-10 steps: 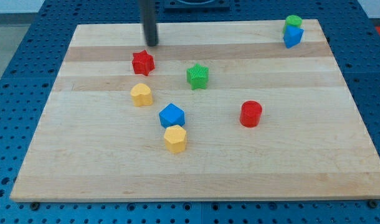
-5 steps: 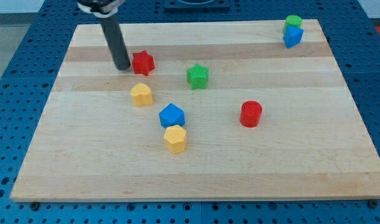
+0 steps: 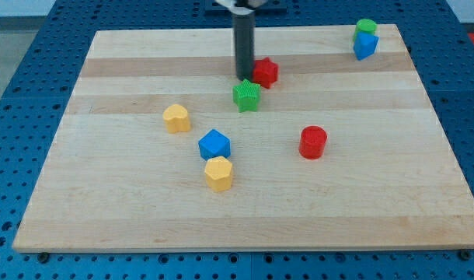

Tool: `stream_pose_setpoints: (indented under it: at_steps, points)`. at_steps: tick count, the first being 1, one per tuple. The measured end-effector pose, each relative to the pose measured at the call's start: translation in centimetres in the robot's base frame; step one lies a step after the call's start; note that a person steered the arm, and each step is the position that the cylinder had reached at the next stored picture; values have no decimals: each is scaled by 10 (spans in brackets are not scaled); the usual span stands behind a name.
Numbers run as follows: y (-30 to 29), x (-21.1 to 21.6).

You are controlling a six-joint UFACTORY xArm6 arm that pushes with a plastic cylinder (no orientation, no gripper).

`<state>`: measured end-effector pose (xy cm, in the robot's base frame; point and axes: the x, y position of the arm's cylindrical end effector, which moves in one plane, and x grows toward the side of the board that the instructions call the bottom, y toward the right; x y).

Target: Move the red star below the triangle

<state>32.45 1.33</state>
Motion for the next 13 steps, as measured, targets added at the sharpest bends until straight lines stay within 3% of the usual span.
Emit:
stream_pose_setpoints:
  at_steps: [2,5,11,13]
  points:
    - [62,0]
    - [100,35]
    - [125,-2]
    - [164,-4]
